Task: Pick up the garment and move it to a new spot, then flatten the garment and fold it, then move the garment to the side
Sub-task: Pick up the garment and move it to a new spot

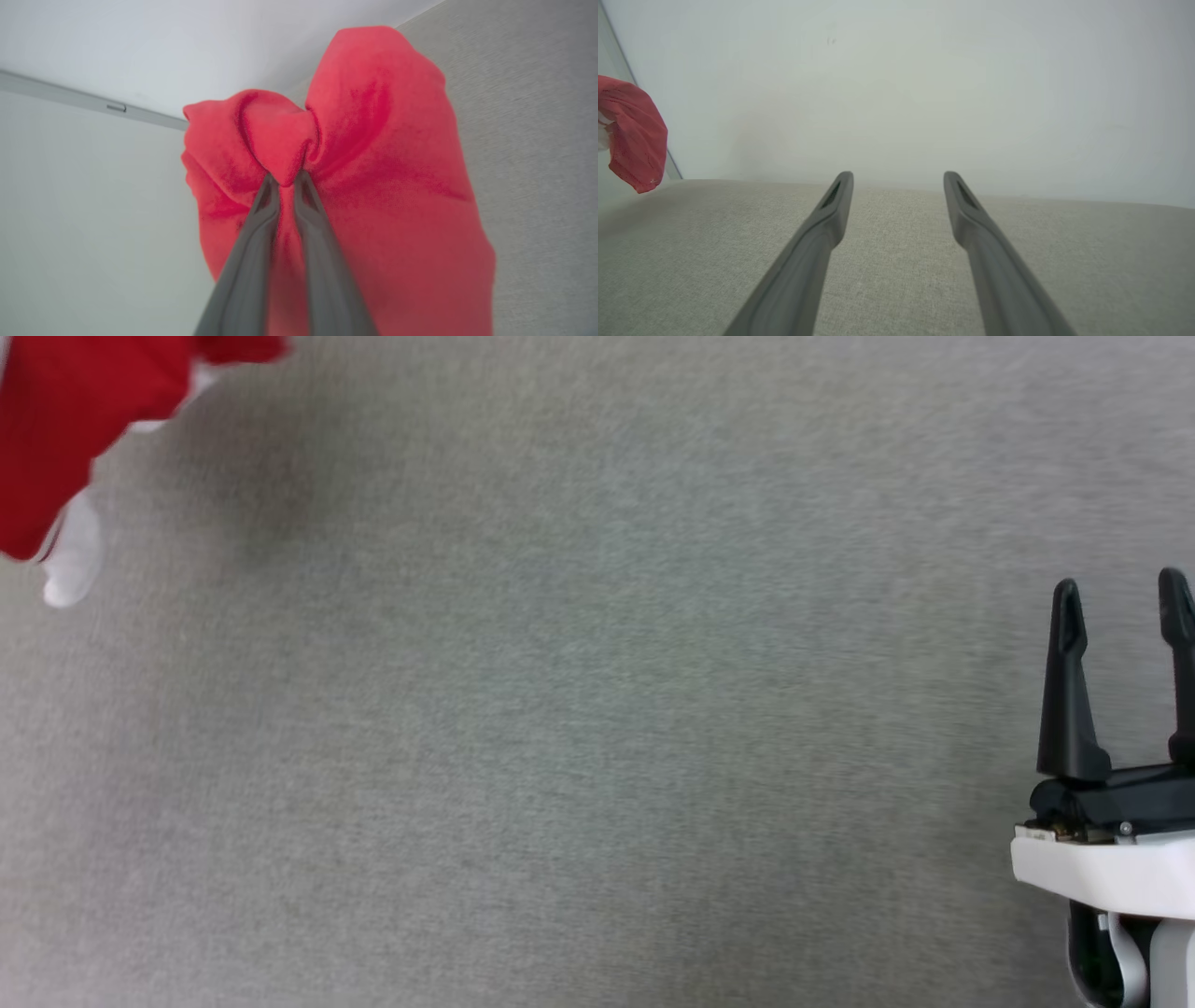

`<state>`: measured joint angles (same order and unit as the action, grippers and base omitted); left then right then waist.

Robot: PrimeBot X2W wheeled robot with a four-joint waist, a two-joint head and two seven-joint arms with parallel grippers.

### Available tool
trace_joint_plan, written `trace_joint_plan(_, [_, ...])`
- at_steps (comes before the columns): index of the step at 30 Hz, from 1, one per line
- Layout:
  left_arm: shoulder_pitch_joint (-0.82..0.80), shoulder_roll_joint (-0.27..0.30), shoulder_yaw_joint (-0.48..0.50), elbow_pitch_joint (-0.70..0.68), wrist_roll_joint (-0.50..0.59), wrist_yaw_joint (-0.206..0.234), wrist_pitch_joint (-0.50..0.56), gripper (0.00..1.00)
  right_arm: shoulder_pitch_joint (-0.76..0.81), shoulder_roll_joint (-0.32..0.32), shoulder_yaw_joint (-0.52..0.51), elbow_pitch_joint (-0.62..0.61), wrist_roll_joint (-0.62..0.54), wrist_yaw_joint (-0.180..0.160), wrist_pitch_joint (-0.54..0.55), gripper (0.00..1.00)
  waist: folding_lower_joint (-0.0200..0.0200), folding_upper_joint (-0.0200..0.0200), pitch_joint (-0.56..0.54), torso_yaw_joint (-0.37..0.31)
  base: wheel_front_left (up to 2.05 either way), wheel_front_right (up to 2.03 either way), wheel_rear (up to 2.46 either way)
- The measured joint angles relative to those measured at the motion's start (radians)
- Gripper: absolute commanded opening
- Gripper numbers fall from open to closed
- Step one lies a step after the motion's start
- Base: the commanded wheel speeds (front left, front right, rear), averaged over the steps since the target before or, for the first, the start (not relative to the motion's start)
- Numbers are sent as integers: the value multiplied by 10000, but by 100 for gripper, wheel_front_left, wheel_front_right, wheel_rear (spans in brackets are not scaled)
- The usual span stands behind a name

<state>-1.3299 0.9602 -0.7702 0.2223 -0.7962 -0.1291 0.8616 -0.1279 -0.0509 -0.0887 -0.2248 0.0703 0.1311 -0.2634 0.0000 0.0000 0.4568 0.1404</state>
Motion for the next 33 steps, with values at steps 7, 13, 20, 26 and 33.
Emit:
trace_joint_plan(7, [-1390, -993, -1421, -813, -2, 0, 286, 0, 243, -2, 59, 224, 387, 0, 2, 100, 0, 0, -682, -863, 0, 0, 0])
trace_joint_plan(13, [-1977, -2115, -2698, -932, -345, 0, -42, 0, 421, -2, 42, 351, 596, 0, 2, 100, 0, 0, -1093, -1737, 0, 0, 0])
trace_joint_plan(20, [-2029, -3444, -4305, -940, -796, 0, -826, 0, 578, 0, 56, 466, 679, -2, 2, 100, 0, 0, -1352, -2589, 0, 0, 0])
trace_joint_plan(26, [-1267, -4387, -5032, -984, -949, 0, -1237, 0, 556, 0, 94, 533, 802, 0, 2, 100, 0, 0, -1155, -3054, 0, 0, 0])
trace_joint_plan(33, [1334, -5311, -5129, -1434, -159, 0, -662, 0, 483, -2, 115, 606, 903, 0, 2, 100, 0, 0, -640, -3361, 0, 0, 0])
